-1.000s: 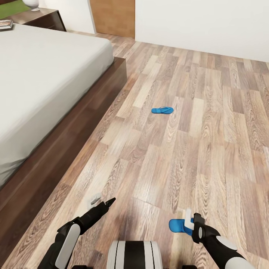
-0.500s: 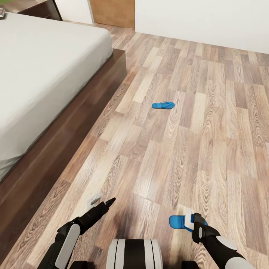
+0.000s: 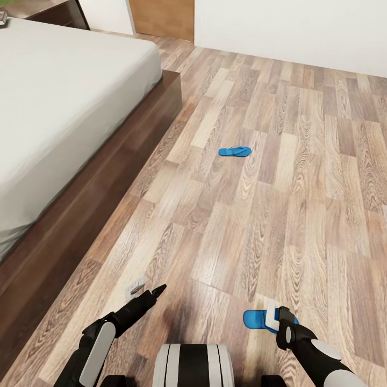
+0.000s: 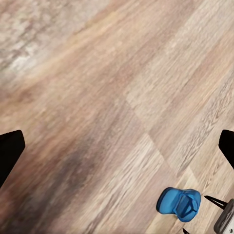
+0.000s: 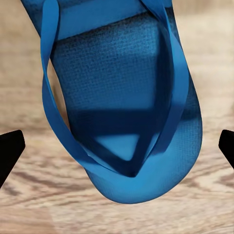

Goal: In the bedroom, move the book from the bed onto either nightstand, and place the two sandals side by side next to the bed.

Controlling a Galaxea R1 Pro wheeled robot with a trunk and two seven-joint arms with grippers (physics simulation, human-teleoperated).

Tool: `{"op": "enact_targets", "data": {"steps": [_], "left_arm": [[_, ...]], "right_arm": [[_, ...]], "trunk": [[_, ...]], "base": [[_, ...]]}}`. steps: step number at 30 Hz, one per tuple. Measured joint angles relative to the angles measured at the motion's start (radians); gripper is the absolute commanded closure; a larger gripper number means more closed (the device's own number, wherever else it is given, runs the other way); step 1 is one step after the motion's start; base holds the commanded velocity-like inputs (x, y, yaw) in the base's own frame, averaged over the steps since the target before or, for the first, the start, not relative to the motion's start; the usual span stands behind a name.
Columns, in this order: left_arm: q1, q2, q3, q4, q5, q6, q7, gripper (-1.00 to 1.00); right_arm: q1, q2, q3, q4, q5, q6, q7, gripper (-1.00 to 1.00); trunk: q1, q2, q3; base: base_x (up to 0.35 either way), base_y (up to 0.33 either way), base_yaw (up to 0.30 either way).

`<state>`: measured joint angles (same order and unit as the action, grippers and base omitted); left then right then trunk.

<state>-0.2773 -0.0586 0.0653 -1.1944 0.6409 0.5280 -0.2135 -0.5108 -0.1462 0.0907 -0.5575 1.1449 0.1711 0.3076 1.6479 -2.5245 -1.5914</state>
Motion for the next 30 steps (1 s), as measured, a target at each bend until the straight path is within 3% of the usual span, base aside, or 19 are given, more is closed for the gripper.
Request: {"op": "enact_targets", "data": {"steps": [30], "left_arm": [[0.000,0.000,0.000,0.000,0.000,0.000,0.000,-1.00]], "right_arm": [[0.000,0.000,0.000,0.000,0.000,0.000,0.000,-1.00]], "trunk": [[0.000,0.000,0.000]], "base": [[0.008,0.039,0.000]]}}
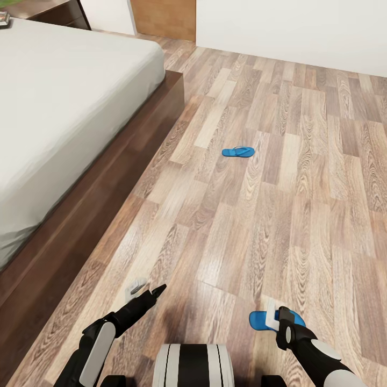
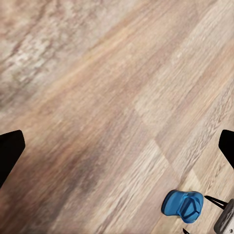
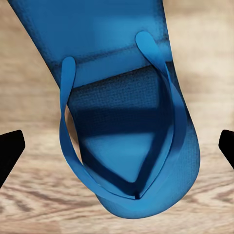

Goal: In the bedroom, move the book from the bed onto either nightstand, and place the two sandals side by side next to the bed.

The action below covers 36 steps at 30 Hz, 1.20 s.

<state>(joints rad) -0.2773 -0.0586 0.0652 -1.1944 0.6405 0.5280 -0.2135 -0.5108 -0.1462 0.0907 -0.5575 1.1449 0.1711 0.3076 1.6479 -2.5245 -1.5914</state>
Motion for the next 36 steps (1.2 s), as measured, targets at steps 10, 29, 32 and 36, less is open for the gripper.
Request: {"op": "enact_targets", "data": {"steps": [10,29,32,36], "left_arm": [[0.000,0.000,0.000,0.000,0.001,0.000,0.000,-1.00],[0.000,0.000,0.000,0.000,-0.001,0.000,0.000,-1.00],[0.000,0.000,0.000,0.000,-0.001,0.000,0.000,-1.00],[0.000,0.000,0.000,0.000,-0.001,0.000,0.000,-1.00]], "right_arm": [[0.000,0.000,0.000,0.000,0.000,0.000,0.000,-1.00],[0.000,0.000,0.000,0.000,0.000,0.000,0.000,-1.00],[0.000,0.000,0.000,0.000,0.000,0.000,0.000,-1.00],[0.000,0.000,0.000,0.000,0.000,0.000,0.000,-1.00]], "trunk": [[0.000,0.000,0.000],[0.004,-0.002,-0.039],[0.004,-0.002,-0.039],[0.004,-0.002,-0.039]], "base": [[0.000,0.000,0.000],[0.000,0.000,0.000],[0.000,-0.033,0.000],[0.000,-0.083,0.000]]}}
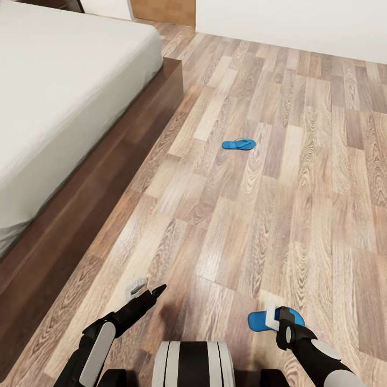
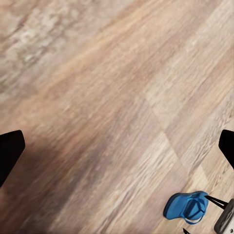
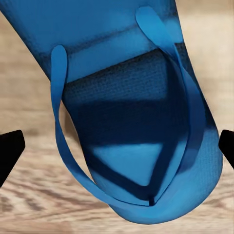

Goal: In the bedroom, move the book from the bed onto either nightstand, and place the two sandals side by side next to the bed.

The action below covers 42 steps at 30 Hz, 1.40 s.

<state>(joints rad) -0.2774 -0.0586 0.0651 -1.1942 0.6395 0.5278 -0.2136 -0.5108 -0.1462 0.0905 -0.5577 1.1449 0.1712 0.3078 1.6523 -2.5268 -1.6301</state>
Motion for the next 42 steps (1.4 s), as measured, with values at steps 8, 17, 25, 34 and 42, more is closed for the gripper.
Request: {"op": "enact_targets", "data": {"steps": [8,17,25,34,42], "left_arm": [[0.000,0.000,0.000,0.000,0.000,0.000,0.000,-1.00],[0.000,0.000,0.000,0.000,0.000,0.000,0.000,-1.00],[0.000,0.000,0.000,0.000,0.000,0.000,0.000,-1.00],[0.000,0.000,0.000,-0.002,0.000,0.002,0.000,-1.00],[0.000,0.000,0.000,-0.003,0.000,0.002,0.000,-1.00]], "right_arm": [[0.000,-0.001,0.000,-0.001,0.003,-0.002,-0.001,1.00],[0.000,-0.001,-0.001,-0.002,0.002,-0.001,-0.001,1.00],[0.000,-0.001,-0.002,-0.008,0.006,-0.001,0.000,1.00],[0.000,-0.001,-0.001,-0.021,0.001,0.000,0.003,1.00],[0.000,-0.001,-0.001,-0.021,0.001,0.000,0.003,1.00]], "trunk": [[0.000,0.000,0.000],[0.000,0.000,0.000],[0.000,0.000,0.000],[-0.004,0.002,0.031],[-0.007,0.004,0.062]], "base": [[0.000,-0.011,0.000],[0.000,0.000,0.000],[0.000,0.000,0.000],[0.000,0.000,0.000],[0.000,0.000,0.000]]}}
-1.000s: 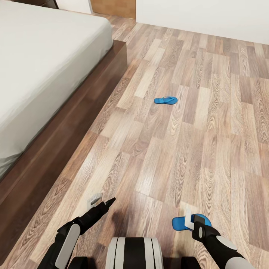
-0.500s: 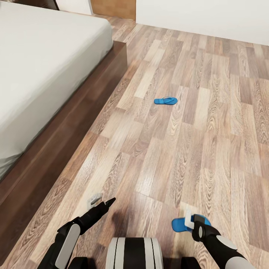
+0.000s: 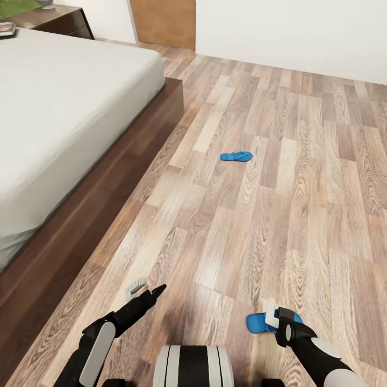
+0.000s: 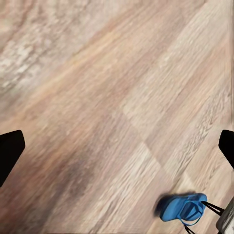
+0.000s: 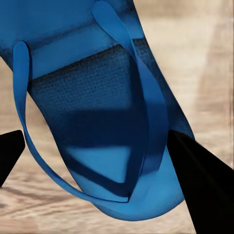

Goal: In the bedroom, move the book from the bed onto either nightstand, and place the two sandals side by side next to the bed.

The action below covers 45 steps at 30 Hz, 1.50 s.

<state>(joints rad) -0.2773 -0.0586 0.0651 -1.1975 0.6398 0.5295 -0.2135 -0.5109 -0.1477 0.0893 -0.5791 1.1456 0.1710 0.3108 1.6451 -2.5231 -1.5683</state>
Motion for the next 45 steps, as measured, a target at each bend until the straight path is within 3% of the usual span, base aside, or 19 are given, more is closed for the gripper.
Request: {"op": "enact_targets", "data": {"steps": [8,12,15,17,18,22,23,24,26,27,30,33,42,45], "left_arm": [[0.000,0.000,0.000,0.000,0.000,0.000,0.000,-1.00],[0.000,0.000,-0.001,0.000,0.000,0.000,0.000,-1.00],[0.000,0.000,-0.001,0.000,0.000,0.000,0.000,-1.00],[0.000,0.000,-0.001,0.000,0.000,0.000,0.000,-1.00],[0.000,0.000,-0.001,0.000,0.000,0.000,0.000,-1.00],[0.000,0.000,-0.002,0.000,-0.001,0.000,0.000,-1.00],[0.000,0.000,-0.003,0.000,-0.001,0.000,0.001,-1.00],[0.000,0.000,-0.003,0.000,-0.002,0.000,0.001,-1.00],[0.000,0.000,-0.003,0.000,-0.002,0.000,0.001,-1.00],[0.000,0.000,-0.003,0.000,-0.002,0.000,0.001,-1.00],[0.000,0.000,-0.004,0.000,-0.003,0.000,0.001,-1.00],[0.000,-0.001,-0.006,0.000,-0.004,0.000,0.002,-1.00],[0.000,-0.001,-0.007,0.000,-0.007,-0.001,0.004,-1.00],[0.000,0.000,-0.007,0.000,-0.008,-0.001,0.005,-1.00]], "right_arm": [[0.000,-0.002,-0.002,-0.003,0.000,0.006,0.003,1.00],[-0.001,-0.006,-0.023,-0.134,-0.033,0.015,0.011,1.00],[0.000,-0.008,-0.128,-0.214,-0.149,0.022,0.011,1.00],[0.000,-0.008,-0.247,-0.243,-0.281,0.024,0.012,1.00],[0.000,-0.008,-0.304,-0.253,-0.376,0.035,0.013,1.00],[0.000,-0.014,-0.360,-0.264,-0.588,0.170,0.014,1.00],[0.000,-0.014,-0.367,-0.266,-0.666,0.208,0.027,1.00],[0.001,-0.015,-0.370,-0.267,-0.747,0.230,0.070,1.00],[0.001,-0.015,-0.372,-0.267,-0.828,0.250,0.167,1.00],[0.001,-0.015,-0.373,-0.268,-0.840,0.257,0.195,1.00],[0.001,-0.017,-0.374,-0.268,-0.888,0.355,0.393,1.00],[0.001,-0.032,-0.378,-0.268,-0.894,0.436,0.528,1.00],[0.011,-0.050,-0.478,-0.259,-0.963,0.452,0.574,1.00],[0.013,-0.050,-0.543,-0.262,-0.966,0.450,0.575,1.00]], "trunk": [[-0.004,0.002,0.031],[-0.005,0.003,0.047],[-0.007,0.003,0.058],[-0.008,0.004,0.066],[-0.008,0.004,0.070],[-0.010,0.005,0.085],[-0.010,0.005,0.089],[-0.011,0.006,0.093],[-0.012,0.006,0.101],[-0.012,0.006,0.104],[-0.013,0.007,0.116],[-0.015,0.008,0.128],[-0.019,0.010,0.162],[-0.020,0.011,0.174]], "base": [[0.000,0.000,0.000],[0.000,0.000,0.000],[0.000,0.000,0.000],[0.000,0.000,0.000],[0.000,0.000,0.000],[0.000,0.000,0.000],[0.000,0.000,0.000],[0.000,0.000,0.000],[0.000,0.000,0.000],[0.000,0.000,0.000],[0.000,0.000,0.000],[0.000,0.000,0.000],[0.000,0.000,0.000],[0.000,0.000,0.000]]}}
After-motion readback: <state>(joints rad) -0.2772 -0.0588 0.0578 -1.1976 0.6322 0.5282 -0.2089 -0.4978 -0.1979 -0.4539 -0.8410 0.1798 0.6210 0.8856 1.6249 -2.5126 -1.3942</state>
